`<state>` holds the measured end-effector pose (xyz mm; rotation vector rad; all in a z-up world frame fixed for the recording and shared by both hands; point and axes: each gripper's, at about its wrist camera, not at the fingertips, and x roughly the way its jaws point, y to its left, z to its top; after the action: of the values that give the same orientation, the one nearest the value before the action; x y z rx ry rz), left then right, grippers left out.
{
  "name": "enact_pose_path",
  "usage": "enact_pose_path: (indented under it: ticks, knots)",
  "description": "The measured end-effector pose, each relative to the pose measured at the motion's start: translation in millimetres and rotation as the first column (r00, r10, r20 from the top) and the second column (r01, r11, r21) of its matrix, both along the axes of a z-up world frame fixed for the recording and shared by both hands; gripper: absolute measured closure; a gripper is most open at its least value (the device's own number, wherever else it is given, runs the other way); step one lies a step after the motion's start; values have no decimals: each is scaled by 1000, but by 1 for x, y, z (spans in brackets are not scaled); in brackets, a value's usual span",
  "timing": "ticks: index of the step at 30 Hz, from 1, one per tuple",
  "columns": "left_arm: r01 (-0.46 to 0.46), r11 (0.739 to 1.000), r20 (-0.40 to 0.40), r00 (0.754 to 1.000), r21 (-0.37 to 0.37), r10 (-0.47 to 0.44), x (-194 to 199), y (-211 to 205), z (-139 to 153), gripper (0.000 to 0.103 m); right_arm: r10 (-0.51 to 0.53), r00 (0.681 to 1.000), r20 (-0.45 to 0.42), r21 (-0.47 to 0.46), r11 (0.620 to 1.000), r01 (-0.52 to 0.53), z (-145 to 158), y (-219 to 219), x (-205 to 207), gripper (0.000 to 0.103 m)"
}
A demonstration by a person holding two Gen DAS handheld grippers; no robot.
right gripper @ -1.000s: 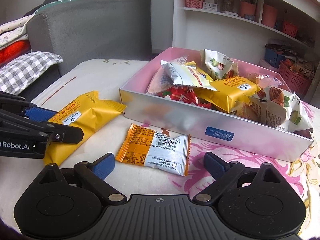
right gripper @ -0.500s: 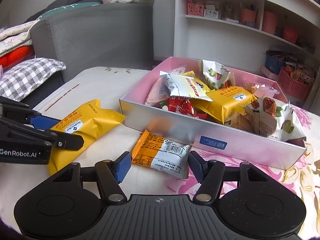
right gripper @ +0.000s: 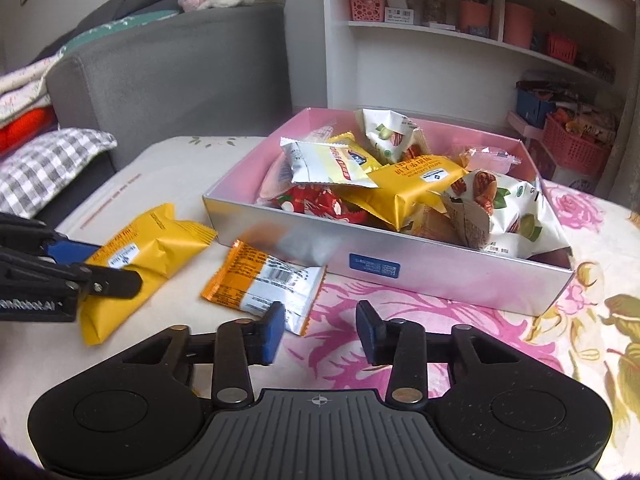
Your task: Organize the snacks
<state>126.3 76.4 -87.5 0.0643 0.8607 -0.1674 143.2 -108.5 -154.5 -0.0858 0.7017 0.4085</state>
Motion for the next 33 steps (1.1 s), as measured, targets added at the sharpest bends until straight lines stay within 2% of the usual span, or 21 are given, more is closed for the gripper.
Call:
enact_pose_path:
  ticks: [1,3,9,14,22,24,27,33]
  knots:
    - [-3,1000,-1,1000,2,3,0,0,0,68,6,1000,-6,12,1000,-6,1,1,1,34]
    - [-12,1000,-1,1000,2,12,0,2,0,68,30,1000,0,11,999,-30,1,6,2,17]
    - [-31,1000,-9,999,-3,31,3,6,-1,67,132,990,50,-187,975,-120,-8,32,8,16]
    - [-32,999,-10,999,0,32,6,6,-2,66,206,978,-6,-87,975,-206,-13,37,10,18]
    - [-42,999,-8,999,7,42,5,11,-1,66,378,924,-49,-18,925,-379,-6,52,-11,20]
    - [-48,999,-9,999,3,48,5,13,-1,66,372,928,-27,-59,926,-373,-5,55,-13,20]
    - [-55,999,-11,998,0,55,5,14,-1,66,316,949,-1,-123,942,-314,-8,56,-9,19]
    - [-53,998,-20,998,17,53,6,10,-4,65,261,965,8,-109,960,-259,-13,55,6,21]
